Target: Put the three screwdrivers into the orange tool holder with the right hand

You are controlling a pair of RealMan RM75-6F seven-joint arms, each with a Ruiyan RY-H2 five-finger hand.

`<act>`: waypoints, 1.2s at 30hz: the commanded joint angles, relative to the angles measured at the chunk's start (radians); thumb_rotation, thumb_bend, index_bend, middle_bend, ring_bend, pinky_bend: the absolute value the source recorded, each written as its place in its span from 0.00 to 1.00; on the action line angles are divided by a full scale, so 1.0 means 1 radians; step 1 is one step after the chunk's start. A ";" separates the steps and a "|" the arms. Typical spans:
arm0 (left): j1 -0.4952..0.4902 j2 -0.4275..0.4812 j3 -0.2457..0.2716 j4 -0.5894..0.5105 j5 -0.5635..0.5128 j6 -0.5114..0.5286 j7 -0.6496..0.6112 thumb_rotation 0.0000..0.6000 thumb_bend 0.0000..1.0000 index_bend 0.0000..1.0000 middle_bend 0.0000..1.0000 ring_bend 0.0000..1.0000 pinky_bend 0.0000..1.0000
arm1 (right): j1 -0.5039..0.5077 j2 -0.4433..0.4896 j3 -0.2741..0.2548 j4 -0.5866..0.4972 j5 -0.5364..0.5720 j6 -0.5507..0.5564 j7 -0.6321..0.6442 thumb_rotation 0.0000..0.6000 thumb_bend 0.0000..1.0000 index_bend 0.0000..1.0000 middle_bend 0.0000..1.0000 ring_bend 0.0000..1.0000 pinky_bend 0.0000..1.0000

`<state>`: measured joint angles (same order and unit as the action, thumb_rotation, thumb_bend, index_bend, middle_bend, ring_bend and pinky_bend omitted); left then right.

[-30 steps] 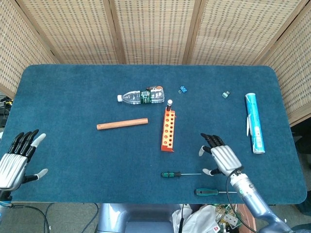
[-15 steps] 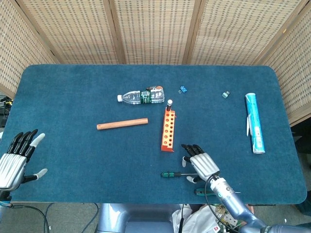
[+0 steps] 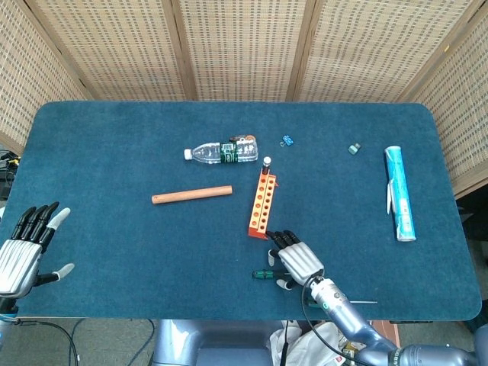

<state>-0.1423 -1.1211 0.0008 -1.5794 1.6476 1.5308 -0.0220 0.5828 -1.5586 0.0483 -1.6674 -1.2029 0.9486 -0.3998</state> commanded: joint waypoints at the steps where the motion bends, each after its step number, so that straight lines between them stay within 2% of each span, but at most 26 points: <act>1: 0.000 0.001 0.000 0.000 0.000 0.000 -0.002 1.00 0.00 0.00 0.00 0.00 0.00 | 0.006 -0.015 -0.005 0.010 0.023 -0.005 -0.027 1.00 0.21 0.45 0.00 0.00 0.00; 13: 0.001 0.002 0.000 0.002 0.003 0.002 -0.005 1.00 0.00 0.00 0.00 0.00 0.00 | -0.007 0.014 -0.029 -0.041 0.026 0.039 -0.077 1.00 0.21 0.45 0.01 0.00 0.00; 15: 0.001 0.001 0.000 0.002 0.003 0.001 -0.004 1.00 0.00 0.00 0.00 0.00 0.00 | -0.011 0.022 -0.034 -0.047 0.004 0.059 -0.088 1.00 0.21 0.45 0.07 0.00 0.00; 17: 0.001 0.000 0.000 0.002 0.002 0.000 -0.002 1.00 0.00 0.00 0.00 0.00 0.00 | -0.015 0.030 -0.043 -0.033 -0.064 0.107 -0.122 1.00 0.21 0.45 0.18 0.05 0.03; 19: 0.001 -0.001 0.000 0.002 0.002 -0.001 -0.001 1.00 0.00 0.00 0.00 0.00 0.00 | -0.016 0.030 -0.048 -0.014 -0.111 0.128 -0.128 1.00 0.21 0.45 0.35 0.22 0.23; 22: 0.001 -0.002 0.000 0.002 0.003 -0.002 0.004 1.00 0.00 0.00 0.00 0.00 0.00 | -0.009 0.042 -0.062 0.012 -0.182 0.141 -0.137 1.00 0.20 0.45 0.67 0.58 0.81; 24: 0.001 -0.003 0.000 0.002 0.002 -0.003 0.007 1.00 0.00 0.00 0.00 0.00 0.00 | -0.005 0.050 -0.071 0.011 -0.202 0.134 -0.145 1.00 0.19 0.45 0.80 0.71 0.97; 28: 0.000 -0.005 -0.001 0.000 0.000 -0.005 0.013 1.00 0.00 0.00 0.00 0.00 0.00 | 0.011 0.044 -0.062 -0.006 -0.215 0.113 -0.145 1.00 0.18 0.45 0.89 0.81 1.00; 36: 0.001 -0.007 -0.001 0.001 -0.002 -0.006 0.018 1.00 0.00 0.00 0.00 0.00 0.00 | 0.048 -0.034 -0.019 0.020 -0.144 0.048 -0.187 1.00 0.15 0.45 0.94 0.85 1.00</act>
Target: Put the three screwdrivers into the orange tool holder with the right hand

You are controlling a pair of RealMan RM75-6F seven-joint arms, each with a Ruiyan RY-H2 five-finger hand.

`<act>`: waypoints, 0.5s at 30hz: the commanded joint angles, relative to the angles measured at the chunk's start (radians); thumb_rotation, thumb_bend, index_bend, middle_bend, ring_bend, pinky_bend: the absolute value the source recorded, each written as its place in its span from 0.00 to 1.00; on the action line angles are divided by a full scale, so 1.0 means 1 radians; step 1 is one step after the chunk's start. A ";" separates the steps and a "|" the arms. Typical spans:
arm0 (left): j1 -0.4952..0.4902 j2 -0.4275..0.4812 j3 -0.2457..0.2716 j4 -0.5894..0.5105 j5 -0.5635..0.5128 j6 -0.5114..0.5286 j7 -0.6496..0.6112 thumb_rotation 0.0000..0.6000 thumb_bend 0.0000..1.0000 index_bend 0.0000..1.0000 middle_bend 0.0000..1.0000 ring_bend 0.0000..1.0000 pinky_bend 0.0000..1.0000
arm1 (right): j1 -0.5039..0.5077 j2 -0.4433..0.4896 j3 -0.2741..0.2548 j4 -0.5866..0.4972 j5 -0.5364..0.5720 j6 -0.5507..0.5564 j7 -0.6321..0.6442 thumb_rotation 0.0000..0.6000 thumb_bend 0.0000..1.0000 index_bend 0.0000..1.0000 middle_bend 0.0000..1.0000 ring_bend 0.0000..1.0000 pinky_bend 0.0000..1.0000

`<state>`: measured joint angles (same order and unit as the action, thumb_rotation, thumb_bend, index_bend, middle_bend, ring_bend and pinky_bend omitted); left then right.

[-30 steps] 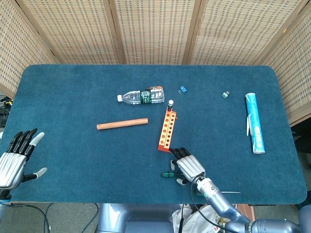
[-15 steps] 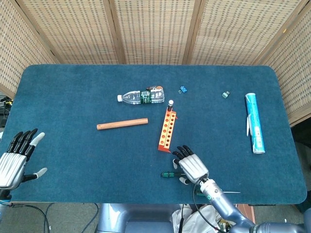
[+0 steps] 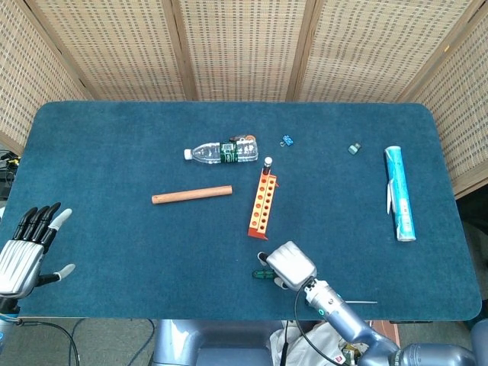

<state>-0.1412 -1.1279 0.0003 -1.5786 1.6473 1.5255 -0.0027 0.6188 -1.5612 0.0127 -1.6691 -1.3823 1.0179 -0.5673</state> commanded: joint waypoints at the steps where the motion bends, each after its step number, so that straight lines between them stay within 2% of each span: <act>1: 0.000 0.000 -0.001 0.001 -0.002 -0.002 -0.003 1.00 0.00 0.00 0.00 0.00 0.00 | 0.014 -0.042 0.021 0.028 0.052 -0.028 -0.023 1.00 0.15 0.45 0.94 0.85 1.00; 9: -0.002 0.004 -0.005 0.003 -0.013 -0.007 -0.012 1.00 0.00 0.00 0.00 0.00 0.00 | 0.021 -0.113 0.044 0.072 0.142 -0.038 -0.069 1.00 0.15 0.45 0.94 0.86 1.00; 15: -0.004 0.006 -0.004 0.004 -0.013 -0.012 -0.016 1.00 0.00 0.00 0.00 0.00 0.00 | 0.016 -0.119 0.050 0.031 0.249 -0.024 -0.150 1.00 0.15 0.45 0.94 0.86 1.00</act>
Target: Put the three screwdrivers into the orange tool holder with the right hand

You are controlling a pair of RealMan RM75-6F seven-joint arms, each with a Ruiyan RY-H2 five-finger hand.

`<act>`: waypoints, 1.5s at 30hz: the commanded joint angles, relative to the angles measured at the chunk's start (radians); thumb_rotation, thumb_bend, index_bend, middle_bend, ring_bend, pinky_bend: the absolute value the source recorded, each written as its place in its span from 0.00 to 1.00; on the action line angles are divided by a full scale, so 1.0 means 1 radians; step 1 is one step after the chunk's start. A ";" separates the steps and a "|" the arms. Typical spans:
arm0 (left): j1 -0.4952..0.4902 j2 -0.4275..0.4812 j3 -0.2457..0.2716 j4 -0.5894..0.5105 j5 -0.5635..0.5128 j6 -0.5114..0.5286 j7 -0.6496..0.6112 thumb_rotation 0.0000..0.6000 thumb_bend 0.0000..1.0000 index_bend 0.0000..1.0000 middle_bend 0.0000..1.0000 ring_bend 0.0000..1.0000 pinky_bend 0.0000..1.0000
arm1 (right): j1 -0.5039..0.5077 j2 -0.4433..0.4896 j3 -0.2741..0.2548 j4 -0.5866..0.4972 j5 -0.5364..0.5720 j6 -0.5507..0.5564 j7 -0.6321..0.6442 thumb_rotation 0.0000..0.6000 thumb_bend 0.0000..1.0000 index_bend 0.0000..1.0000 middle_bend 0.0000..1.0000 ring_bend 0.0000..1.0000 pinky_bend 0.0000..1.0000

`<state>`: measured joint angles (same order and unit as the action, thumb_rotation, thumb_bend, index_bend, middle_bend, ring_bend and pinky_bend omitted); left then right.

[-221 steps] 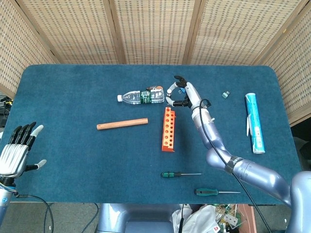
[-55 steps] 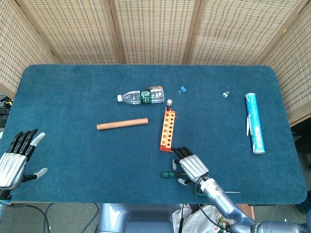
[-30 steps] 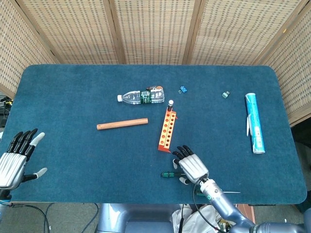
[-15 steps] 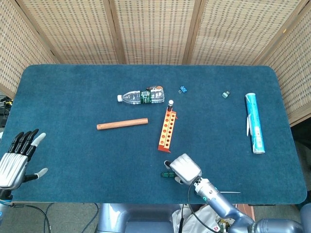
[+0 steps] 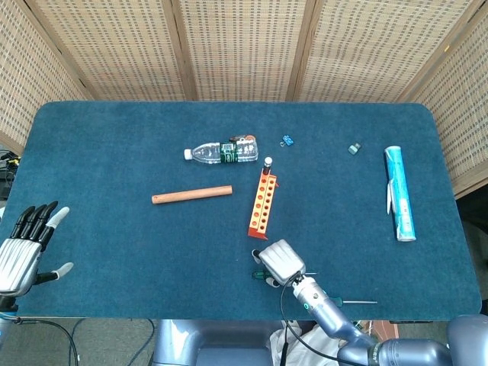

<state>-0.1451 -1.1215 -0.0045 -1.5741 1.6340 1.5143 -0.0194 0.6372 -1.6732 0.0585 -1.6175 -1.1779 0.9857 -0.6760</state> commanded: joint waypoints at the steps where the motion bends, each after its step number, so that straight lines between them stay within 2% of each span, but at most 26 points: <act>1: 0.000 0.000 0.001 0.000 0.001 -0.001 0.001 1.00 0.00 0.00 0.00 0.00 0.00 | -0.003 -0.007 0.002 -0.024 0.055 0.011 -0.049 1.00 0.15 0.45 0.94 0.86 1.00; 8: 0.002 0.001 0.002 -0.004 0.005 0.004 0.002 1.00 0.00 0.00 0.00 0.00 0.00 | -0.002 -0.009 0.000 -0.056 0.147 0.025 -0.099 1.00 0.15 0.45 0.94 0.86 1.00; 16: 0.001 -0.002 0.003 -0.003 0.006 0.001 0.008 1.00 0.00 0.00 0.00 0.00 0.00 | 0.007 -0.006 -0.003 -0.073 0.193 0.042 -0.112 1.00 0.16 0.45 0.94 0.86 1.00; 24: 0.000 -0.001 0.002 -0.003 0.003 0.000 0.007 1.00 0.00 0.00 0.00 0.00 0.00 | 0.012 -0.024 -0.006 -0.046 0.184 0.044 -0.074 1.00 0.17 0.47 0.94 0.86 1.00; 33: -0.002 -0.002 0.000 -0.002 -0.003 -0.007 0.006 1.00 0.00 0.00 0.00 0.00 0.00 | 0.021 -0.038 -0.004 -0.027 0.202 0.048 -0.069 1.00 0.25 0.49 0.95 0.86 1.00; 45: -0.002 -0.002 0.000 -0.002 -0.004 -0.007 0.009 1.00 0.00 0.00 0.00 0.00 0.00 | 0.026 -0.051 -0.008 -0.022 0.211 0.057 -0.061 1.00 0.29 0.52 0.95 0.86 1.00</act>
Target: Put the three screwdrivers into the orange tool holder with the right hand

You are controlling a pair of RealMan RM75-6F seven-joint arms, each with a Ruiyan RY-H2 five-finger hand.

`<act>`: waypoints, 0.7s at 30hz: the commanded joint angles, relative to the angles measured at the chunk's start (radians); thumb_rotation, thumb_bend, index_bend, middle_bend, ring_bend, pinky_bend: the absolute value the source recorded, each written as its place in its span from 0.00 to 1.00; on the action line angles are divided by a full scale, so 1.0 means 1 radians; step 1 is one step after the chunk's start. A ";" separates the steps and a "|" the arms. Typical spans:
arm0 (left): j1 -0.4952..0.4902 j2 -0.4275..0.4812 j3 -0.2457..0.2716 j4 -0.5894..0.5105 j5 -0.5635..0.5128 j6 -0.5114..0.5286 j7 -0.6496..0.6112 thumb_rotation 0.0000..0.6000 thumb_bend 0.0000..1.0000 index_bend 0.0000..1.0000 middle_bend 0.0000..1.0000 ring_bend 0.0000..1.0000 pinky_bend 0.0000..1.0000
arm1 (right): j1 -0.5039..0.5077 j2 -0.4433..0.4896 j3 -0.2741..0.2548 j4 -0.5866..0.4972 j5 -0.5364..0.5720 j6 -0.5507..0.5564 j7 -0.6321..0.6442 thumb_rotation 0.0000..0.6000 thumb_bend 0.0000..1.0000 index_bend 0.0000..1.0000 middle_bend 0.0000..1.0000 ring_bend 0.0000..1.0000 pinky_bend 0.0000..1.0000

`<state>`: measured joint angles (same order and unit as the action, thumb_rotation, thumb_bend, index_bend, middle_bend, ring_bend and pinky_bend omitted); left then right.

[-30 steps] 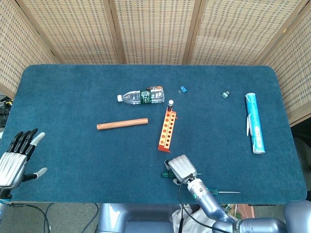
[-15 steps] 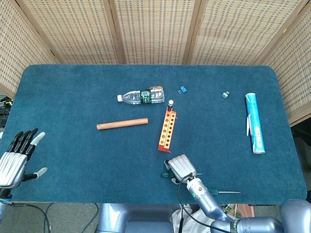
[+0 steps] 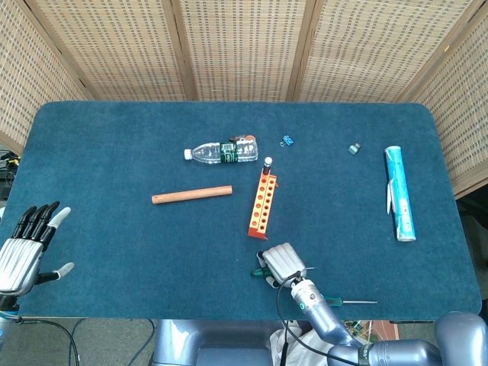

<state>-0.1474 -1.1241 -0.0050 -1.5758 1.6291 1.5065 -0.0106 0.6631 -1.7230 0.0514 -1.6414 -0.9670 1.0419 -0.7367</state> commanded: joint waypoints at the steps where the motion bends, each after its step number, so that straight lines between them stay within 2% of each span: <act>1: 0.001 0.000 0.000 0.000 0.002 0.002 0.000 1.00 0.00 0.00 0.00 0.00 0.00 | 0.000 -0.003 -0.003 0.003 -0.001 0.003 0.000 1.00 0.30 0.53 0.95 0.86 1.00; 6: 0.001 0.001 0.000 -0.001 0.001 0.002 -0.001 1.00 0.00 0.00 0.00 0.00 0.00 | -0.003 -0.001 -0.007 -0.003 -0.019 0.012 0.016 1.00 0.34 0.57 0.95 0.86 1.00; 15: 0.002 0.001 0.003 -0.001 0.007 0.005 -0.001 1.00 0.00 0.00 0.00 0.00 0.00 | -0.017 0.032 -0.002 -0.053 -0.057 0.022 0.081 1.00 0.41 0.58 0.95 0.86 1.00; 21: 0.004 0.003 0.005 -0.002 0.011 0.009 -0.004 1.00 0.00 0.00 0.00 0.00 0.00 | -0.033 0.093 0.016 -0.147 -0.058 0.022 0.153 1.00 0.43 0.59 0.95 0.86 1.00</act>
<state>-0.1438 -1.1216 -0.0002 -1.5782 1.6404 1.5156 -0.0149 0.6373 -1.6531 0.0594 -1.7581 -1.0266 1.0650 -0.6079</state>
